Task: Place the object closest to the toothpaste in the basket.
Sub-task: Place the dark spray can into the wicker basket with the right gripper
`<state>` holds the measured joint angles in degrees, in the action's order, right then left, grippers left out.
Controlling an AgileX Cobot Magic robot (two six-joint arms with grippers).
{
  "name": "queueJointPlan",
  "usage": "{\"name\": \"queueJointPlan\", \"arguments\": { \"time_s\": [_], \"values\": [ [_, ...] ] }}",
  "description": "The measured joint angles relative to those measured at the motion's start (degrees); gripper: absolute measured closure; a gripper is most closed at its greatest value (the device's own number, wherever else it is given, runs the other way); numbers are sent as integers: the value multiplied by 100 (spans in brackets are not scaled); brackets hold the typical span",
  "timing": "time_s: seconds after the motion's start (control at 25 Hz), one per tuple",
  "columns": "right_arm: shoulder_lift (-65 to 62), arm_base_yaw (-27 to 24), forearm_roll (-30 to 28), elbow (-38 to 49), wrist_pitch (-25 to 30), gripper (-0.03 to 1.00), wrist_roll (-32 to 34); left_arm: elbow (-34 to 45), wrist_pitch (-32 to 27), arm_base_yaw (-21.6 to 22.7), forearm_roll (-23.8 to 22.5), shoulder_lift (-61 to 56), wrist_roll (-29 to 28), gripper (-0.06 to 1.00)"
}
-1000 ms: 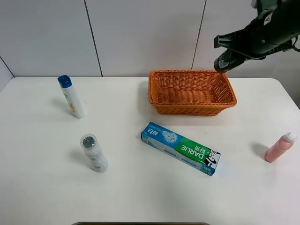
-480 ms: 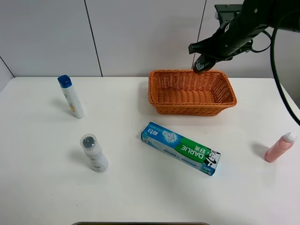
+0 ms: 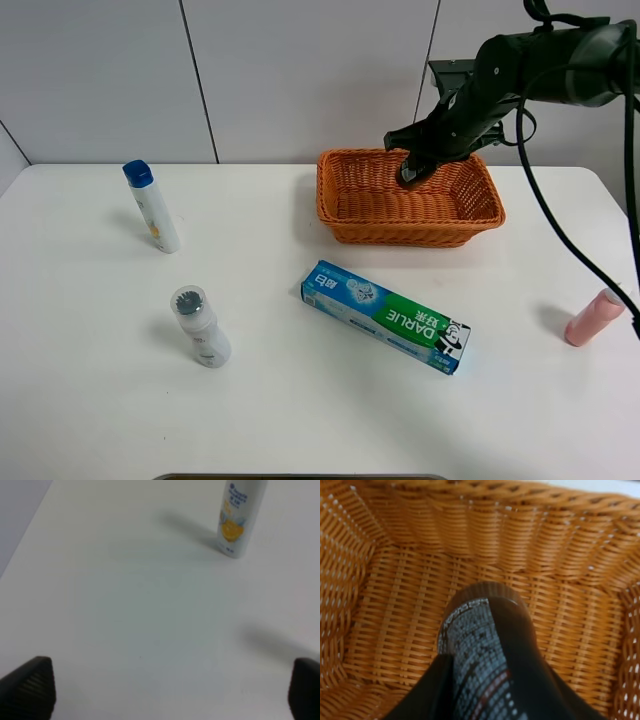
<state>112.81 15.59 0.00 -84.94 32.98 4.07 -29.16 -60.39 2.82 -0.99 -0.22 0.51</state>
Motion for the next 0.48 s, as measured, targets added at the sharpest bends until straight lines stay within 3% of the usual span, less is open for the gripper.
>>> {"name": "queueJointPlan", "arguments": {
  "time_s": [0.48],
  "values": [
    [554, 23, 0, 0, -374, 61, 0, 0, 0, 0, 0, 0, 0, 0]
  ]
}}
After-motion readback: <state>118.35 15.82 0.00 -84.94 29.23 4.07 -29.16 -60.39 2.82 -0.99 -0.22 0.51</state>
